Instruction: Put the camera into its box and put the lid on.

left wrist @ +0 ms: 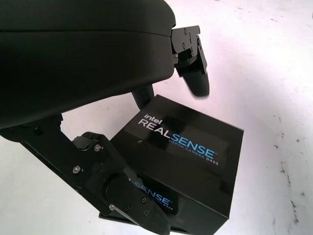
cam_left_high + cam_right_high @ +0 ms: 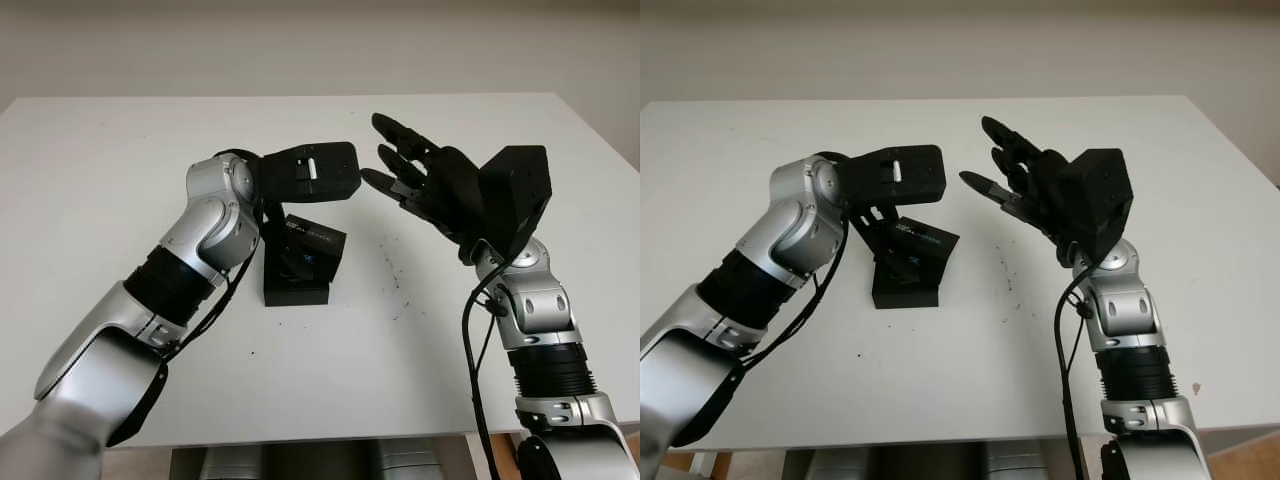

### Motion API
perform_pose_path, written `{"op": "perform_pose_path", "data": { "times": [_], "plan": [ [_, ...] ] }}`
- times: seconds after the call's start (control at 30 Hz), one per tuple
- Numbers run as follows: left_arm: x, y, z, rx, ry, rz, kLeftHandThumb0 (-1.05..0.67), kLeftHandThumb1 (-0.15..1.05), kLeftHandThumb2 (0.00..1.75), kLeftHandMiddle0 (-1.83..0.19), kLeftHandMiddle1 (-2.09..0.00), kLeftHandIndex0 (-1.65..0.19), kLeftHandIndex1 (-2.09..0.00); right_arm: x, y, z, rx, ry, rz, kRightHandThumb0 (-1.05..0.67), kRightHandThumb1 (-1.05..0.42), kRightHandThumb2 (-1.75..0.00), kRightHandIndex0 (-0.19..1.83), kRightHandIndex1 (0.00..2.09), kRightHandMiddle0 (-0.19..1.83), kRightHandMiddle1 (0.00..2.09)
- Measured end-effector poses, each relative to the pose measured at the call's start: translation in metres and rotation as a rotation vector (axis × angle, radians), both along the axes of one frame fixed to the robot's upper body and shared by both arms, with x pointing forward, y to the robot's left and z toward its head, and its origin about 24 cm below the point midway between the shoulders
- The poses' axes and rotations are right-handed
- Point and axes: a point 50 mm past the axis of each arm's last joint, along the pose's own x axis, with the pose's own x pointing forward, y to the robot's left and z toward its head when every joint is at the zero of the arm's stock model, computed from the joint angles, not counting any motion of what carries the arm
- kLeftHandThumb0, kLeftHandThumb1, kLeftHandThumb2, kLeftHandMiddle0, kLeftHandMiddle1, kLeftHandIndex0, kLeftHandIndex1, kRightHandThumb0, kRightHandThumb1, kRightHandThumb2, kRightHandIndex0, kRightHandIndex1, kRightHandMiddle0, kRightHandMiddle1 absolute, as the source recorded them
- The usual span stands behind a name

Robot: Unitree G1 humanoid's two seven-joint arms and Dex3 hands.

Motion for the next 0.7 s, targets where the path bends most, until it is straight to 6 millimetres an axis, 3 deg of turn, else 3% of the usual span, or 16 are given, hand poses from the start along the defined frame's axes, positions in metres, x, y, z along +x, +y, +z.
{"op": "perform_pose_path", "data": {
  "times": [0.03,0.13,0.2,0.3,0.33,0.4,0.43,0.57,0.7],
  "plan": [
    [-0.002,0.001,0.002,0.000,0.001,-0.005,-0.34,1.05,0.30,-0.06,-2.09,0.18,-1.89,0.000,0.000,0.000,-0.003,0.000,0.000,-0.70,-0.98,-0.06,0.08,0.06,0.15,0.10],
    [-0.006,0.006,0.008,0.015,0.002,-0.014,-0.35,1.05,0.33,0.04,-2.09,0.19,-2.04,0.000,-0.001,0.000,-0.011,0.001,-0.001,-0.67,-0.98,-0.05,0.07,0.06,0.14,0.09],
    [-0.008,0.010,0.011,0.030,-0.006,-0.016,-0.37,1.05,0.35,-0.13,-2.09,0.12,-2.08,0.000,-0.002,0.000,-0.011,0.003,0.002,-0.66,-0.97,-0.05,0.07,0.05,0.13,0.09],
    [-0.010,0.017,0.011,0.046,-0.008,-0.056,-0.41,1.05,0.37,-0.58,-2.09,-0.50,-2.09,0.000,-0.003,-0.001,-0.013,0.007,0.002,-0.66,-0.97,-0.05,0.07,0.05,0.12,0.09],
    [-0.012,0.020,0.010,0.045,0.000,-0.072,-0.41,1.05,0.37,-0.63,-2.09,-0.56,-2.09,0.001,-0.003,-0.002,-0.017,0.011,0.000,-0.66,-0.98,-0.05,0.07,0.05,0.12,0.08],
    [-0.016,0.029,0.006,0.044,0.021,-0.073,-0.42,1.05,0.37,-0.49,-2.09,-0.37,-2.09,0.001,-0.005,-0.003,-0.024,0.017,-0.005,-0.65,-0.98,-0.05,0.06,0.05,0.12,0.08],
    [-0.017,0.033,0.005,0.050,0.031,-0.063,-0.44,1.05,0.37,-0.31,-2.09,-0.17,-2.09,0.001,-0.005,-0.003,-0.024,0.018,-0.005,-0.64,-0.98,-0.05,0.06,0.05,0.12,0.08],
    [-0.022,0.045,0.009,0.078,0.024,-0.012,-0.44,1.05,0.33,0.09,-2.09,-0.06,-2.09,0.001,-0.006,-0.002,-0.024,0.017,-0.003,-0.62,-0.98,-0.05,0.06,0.05,0.11,0.07],
    [-0.023,0.054,-0.002,0.095,0.011,0.030,-0.42,1.05,0.33,0.01,-2.09,0.13,-2.02,0.001,-0.006,-0.002,-0.026,0.017,0.008,-0.63,-0.98,-0.05,0.06,0.05,0.11,0.07]
  ]
}}
